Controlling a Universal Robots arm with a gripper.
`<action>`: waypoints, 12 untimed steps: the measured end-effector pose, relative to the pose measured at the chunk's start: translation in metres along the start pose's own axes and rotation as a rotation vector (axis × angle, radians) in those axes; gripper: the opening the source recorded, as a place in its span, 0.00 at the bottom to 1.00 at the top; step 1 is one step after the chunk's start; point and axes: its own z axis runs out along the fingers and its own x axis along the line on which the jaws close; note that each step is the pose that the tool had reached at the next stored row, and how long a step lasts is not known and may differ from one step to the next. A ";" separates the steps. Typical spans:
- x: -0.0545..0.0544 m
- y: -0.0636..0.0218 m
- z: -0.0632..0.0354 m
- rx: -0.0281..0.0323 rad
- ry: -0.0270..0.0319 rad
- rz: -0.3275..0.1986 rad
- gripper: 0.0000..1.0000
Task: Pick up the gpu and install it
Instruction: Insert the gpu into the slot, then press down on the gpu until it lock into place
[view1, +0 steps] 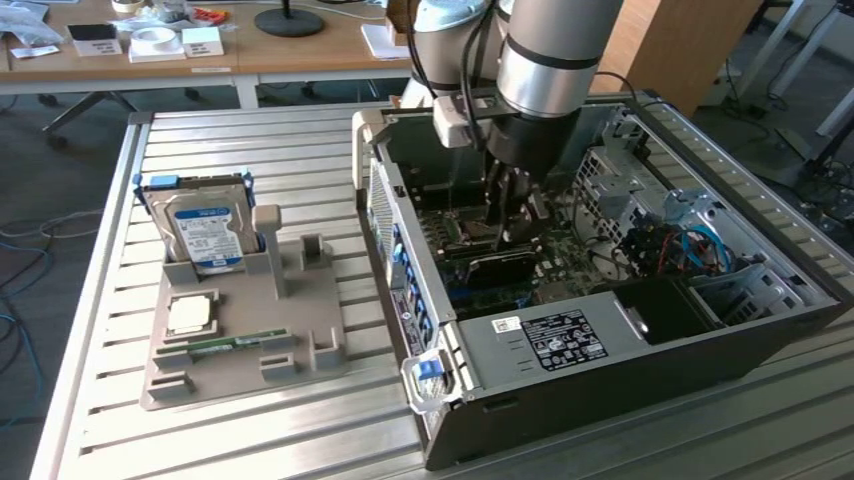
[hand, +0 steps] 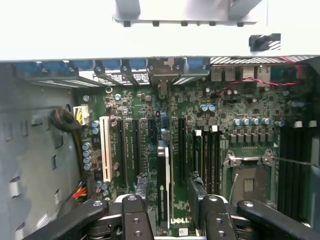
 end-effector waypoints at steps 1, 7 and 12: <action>0.000 0.0000 -0.0002 0.0003 0.0000 0.000 0.45; 0.000 0.0000 -0.0002 0.0004 0.0001 0.000 0.45; 0.000 0.0000 -0.0002 0.0004 0.0001 0.000 0.45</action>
